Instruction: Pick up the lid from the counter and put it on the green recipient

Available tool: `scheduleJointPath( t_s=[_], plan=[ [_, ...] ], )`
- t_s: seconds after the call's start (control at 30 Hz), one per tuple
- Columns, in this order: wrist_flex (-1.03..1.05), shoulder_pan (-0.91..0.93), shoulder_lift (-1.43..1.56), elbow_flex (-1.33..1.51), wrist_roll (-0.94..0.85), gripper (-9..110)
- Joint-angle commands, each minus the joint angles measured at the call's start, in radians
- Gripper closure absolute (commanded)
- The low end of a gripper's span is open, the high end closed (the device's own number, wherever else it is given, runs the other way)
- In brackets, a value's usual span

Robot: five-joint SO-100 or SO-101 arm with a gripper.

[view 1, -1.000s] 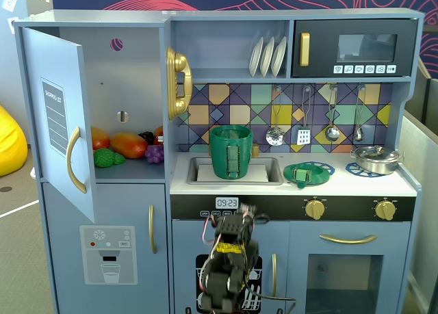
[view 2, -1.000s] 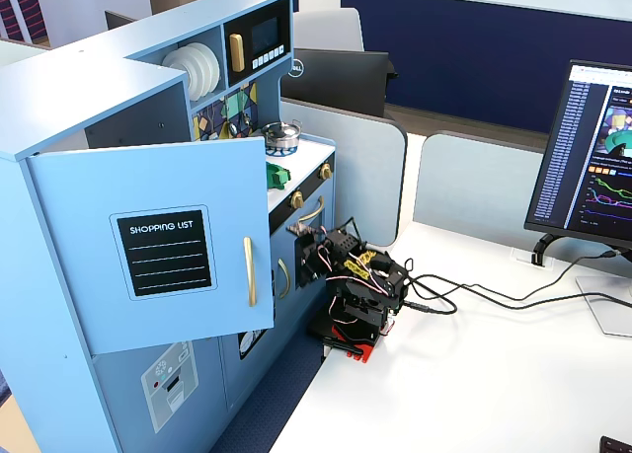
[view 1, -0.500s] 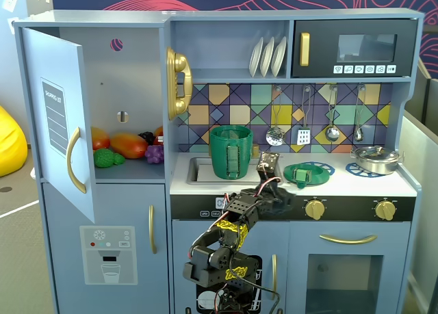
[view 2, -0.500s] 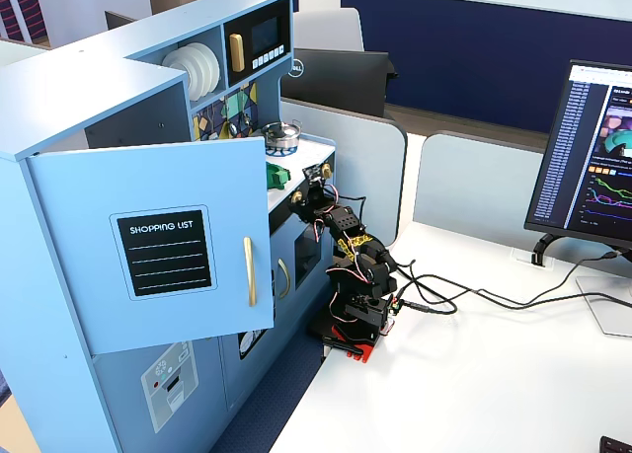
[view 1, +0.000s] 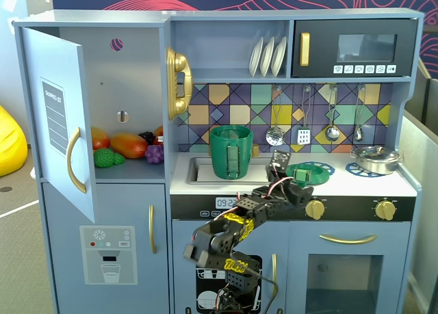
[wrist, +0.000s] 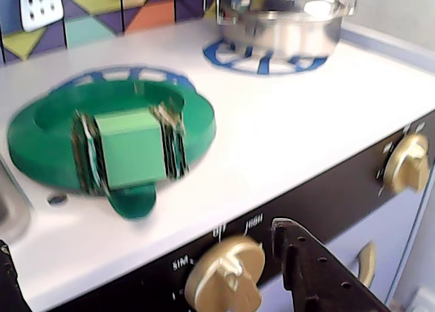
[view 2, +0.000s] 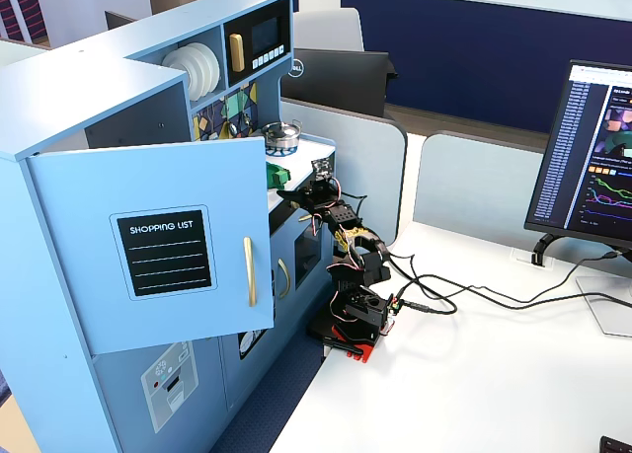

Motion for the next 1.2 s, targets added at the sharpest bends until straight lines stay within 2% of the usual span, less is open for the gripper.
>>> scheduleJointPath(
  t_s=[0.0, 1.0, 1.1, 1.17],
  plan=[
    [-0.08, 0.0, -0.092, -0.107, -0.002, 57],
    [-0.135, -0.089, -0.643, -0.604, -0.003, 62],
    [-0.132, -0.101, -0.669, -0.62, -0.003, 65],
    [-0.13, -0.117, -0.67, -0.609, 0.002, 71]
  ],
)
